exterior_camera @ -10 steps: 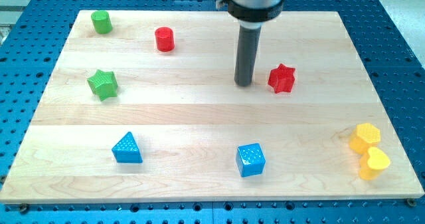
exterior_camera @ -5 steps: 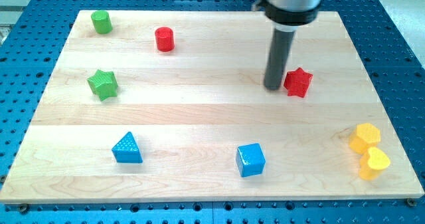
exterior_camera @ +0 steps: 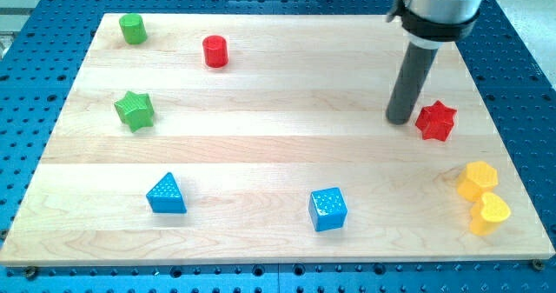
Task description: Push the red star above the hexagon
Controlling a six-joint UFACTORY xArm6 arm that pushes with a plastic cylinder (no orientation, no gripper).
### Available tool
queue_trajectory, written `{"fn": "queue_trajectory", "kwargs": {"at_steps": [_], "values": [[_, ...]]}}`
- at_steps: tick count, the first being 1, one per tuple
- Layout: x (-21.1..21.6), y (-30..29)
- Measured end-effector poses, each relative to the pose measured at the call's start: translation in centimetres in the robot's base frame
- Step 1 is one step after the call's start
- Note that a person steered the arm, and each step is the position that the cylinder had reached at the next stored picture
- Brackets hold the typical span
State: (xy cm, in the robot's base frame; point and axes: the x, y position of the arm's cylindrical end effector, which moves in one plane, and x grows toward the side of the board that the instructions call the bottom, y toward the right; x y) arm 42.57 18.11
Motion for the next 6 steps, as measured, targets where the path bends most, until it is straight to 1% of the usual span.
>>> {"fn": "queue_trajectory", "kwargs": {"at_steps": [2,3,4,5,6], "values": [[-0.7,1.7],[2.5,4.1],[2.9,4.3],[1.4,5.3],[1.4,10.7]]}}
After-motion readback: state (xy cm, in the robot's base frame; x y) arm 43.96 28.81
